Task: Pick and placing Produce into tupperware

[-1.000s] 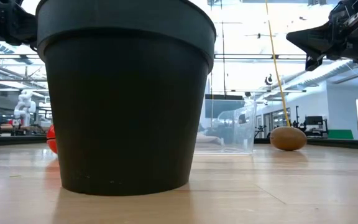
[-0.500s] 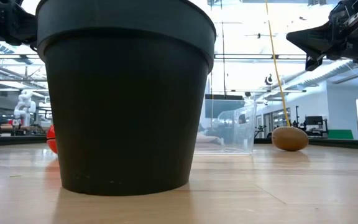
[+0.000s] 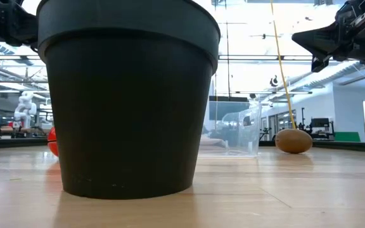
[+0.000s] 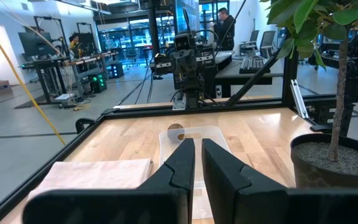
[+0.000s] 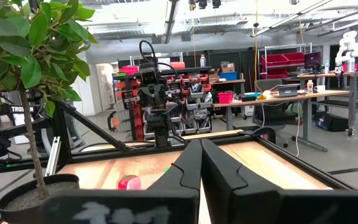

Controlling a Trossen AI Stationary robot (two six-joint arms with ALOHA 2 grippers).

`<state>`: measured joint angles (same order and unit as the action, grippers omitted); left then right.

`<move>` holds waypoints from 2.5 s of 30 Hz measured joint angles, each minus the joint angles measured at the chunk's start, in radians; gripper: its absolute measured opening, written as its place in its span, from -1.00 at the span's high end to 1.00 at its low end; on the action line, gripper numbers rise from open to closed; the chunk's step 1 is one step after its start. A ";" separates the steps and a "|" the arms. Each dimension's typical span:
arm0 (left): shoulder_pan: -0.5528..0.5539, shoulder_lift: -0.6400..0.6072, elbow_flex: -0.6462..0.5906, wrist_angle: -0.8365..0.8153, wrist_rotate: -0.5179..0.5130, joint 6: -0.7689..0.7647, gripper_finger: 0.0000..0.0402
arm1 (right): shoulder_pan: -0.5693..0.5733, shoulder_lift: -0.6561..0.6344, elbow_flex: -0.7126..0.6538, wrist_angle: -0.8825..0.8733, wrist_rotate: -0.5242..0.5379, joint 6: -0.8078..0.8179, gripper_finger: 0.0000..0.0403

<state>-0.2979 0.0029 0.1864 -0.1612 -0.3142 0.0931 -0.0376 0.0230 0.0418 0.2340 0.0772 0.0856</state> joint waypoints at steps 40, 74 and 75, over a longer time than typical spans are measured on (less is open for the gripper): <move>0.000 0.000 0.000 0.000 0.000 0.000 0.82 | 0.000 0.000 0.000 0.000 0.000 0.000 1.00; 0.001 0.015 0.000 0.236 -0.063 -0.043 0.82 | -0.008 0.030 0.000 0.132 0.035 -0.016 1.00; 0.001 0.021 0.000 0.229 -0.071 -0.039 0.82 | -0.010 0.040 0.000 0.132 0.037 -0.013 1.00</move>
<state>-0.2970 0.0237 0.1864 0.0680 -0.3851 0.0537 -0.0478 0.0628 0.0418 0.3659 0.1146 0.0730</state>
